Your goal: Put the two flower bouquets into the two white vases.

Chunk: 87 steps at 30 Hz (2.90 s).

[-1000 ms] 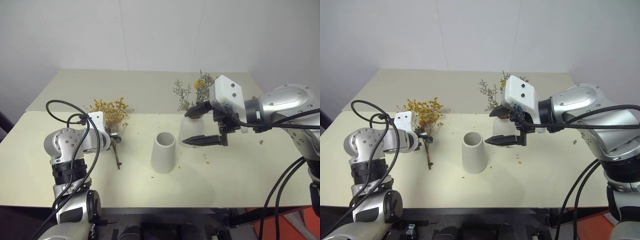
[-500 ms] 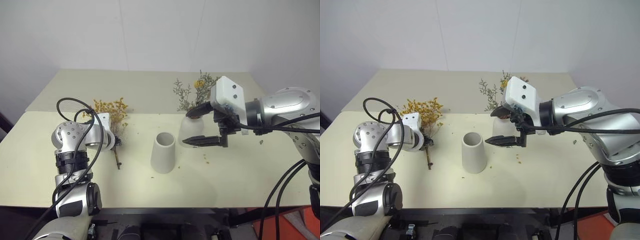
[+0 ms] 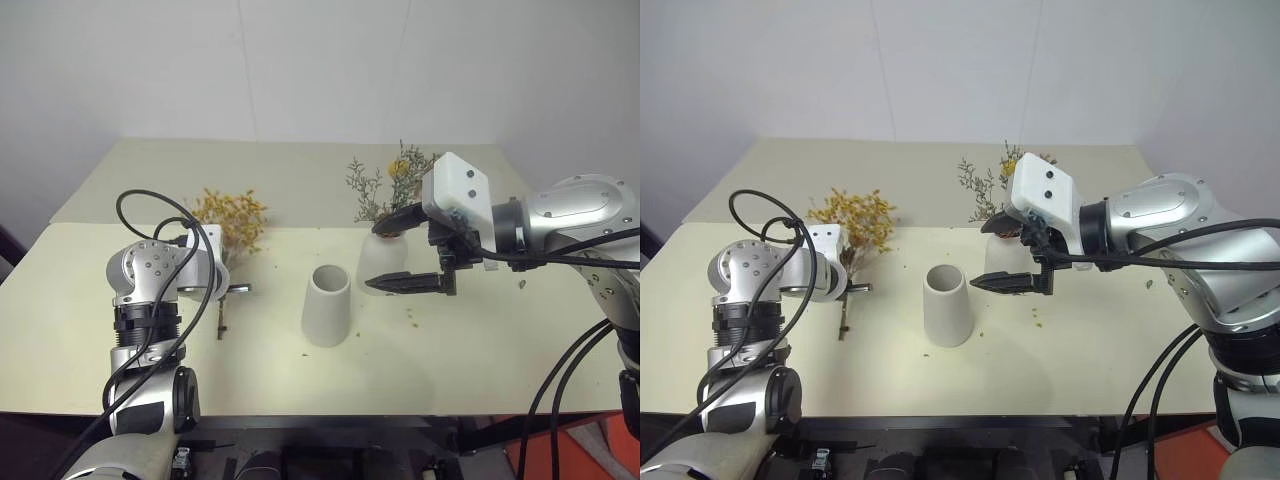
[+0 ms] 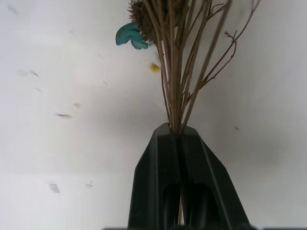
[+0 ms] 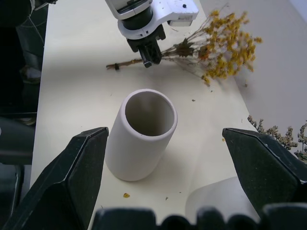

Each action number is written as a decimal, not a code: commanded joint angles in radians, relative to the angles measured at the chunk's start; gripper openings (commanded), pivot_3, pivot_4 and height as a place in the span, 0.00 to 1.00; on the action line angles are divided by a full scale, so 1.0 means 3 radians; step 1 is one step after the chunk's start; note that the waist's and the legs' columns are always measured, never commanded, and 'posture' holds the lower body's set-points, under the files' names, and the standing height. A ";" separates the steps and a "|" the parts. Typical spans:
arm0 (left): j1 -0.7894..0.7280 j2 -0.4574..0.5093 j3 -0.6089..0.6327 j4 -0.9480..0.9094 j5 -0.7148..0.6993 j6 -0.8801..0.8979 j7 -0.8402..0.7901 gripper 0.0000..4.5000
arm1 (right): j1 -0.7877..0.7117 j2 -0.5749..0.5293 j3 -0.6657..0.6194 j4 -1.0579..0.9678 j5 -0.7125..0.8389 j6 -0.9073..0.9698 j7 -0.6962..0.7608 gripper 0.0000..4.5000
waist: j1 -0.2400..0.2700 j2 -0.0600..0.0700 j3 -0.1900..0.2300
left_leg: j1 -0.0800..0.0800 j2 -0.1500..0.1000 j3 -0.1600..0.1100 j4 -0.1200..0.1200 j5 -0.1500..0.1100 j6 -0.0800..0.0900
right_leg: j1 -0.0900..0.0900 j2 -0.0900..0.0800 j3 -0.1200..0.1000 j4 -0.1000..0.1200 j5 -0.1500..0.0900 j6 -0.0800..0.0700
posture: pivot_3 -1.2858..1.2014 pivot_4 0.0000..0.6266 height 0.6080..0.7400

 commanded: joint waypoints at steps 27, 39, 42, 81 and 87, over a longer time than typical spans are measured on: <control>0.0148 0.0662 -0.0099 -0.0351 -0.0050 -0.3106 -0.5166 0.00 | 0.0676 0.0086 -0.0844 -0.0734 0.0285 0.0451 -0.0809 1.00 | 0.0029 0.0000 0.0000 | -0.0006 0.0004 0.0006 -0.0001 -0.0001 -0.0002 | 0.0008 0.0000 -0.0003 -0.0030 0.0002 0.0003 | 0.52 0.24 1.00; -0.0729 0.0402 -0.0604 0.1004 0.0207 -0.3440 -0.6684 0.00 | 0.1293 0.0202 -0.1333 -0.1299 0.0486 0.0835 -0.1562 1.00 | 0.0009 0.0000 0.0000 | -0.0014 0.0005 0.0005 0.0000 -0.0002 0.0002 | 0.0007 0.0001 -0.0004 -0.0036 0.0000 0.0012 | 0.52 0.24 1.00; -0.0778 0.0286 -0.0584 0.1063 0.0132 -0.3427 -0.6914 0.00 | 0.1492 0.0254 -0.1455 -0.1422 0.0511 0.0887 -0.1734 1.00 | 0.0000 0.0000 0.0000 | -0.0017 0.0006 0.0004 -0.0001 -0.0002 0.0003 | 0.0005 0.0002 -0.0005 -0.0037 0.0001 0.0011 | 0.52 0.24 1.00; -0.0399 -0.0074 -0.0963 0.0995 0.0511 -0.3641 -0.7415 0.00 | 0.2211 0.0141 -0.1922 -0.1691 0.1020 0.0834 -0.2112 1.00 | 0.0004 0.0000 0.0000 | -0.0020 0.0007 0.0001 0.0003 -0.0002 0.0003 | 0.0004 0.0003 -0.0004 -0.0036 -0.0008 0.0030 | 0.52 0.24 1.00; -0.0314 -0.0056 -0.0983 0.0942 0.0547 -0.3685 -0.7467 0.29 | 0.2224 0.0211 -0.2162 -0.1617 0.1491 0.0722 -0.2036 1.00 | 0.0006 0.0000 0.0000 | -0.0020 0.0007 0.0000 0.0003 -0.0002 0.0003 | 0.0004 0.0003 -0.0005 -0.0036 -0.0008 0.0030 | 0.52 0.24 1.00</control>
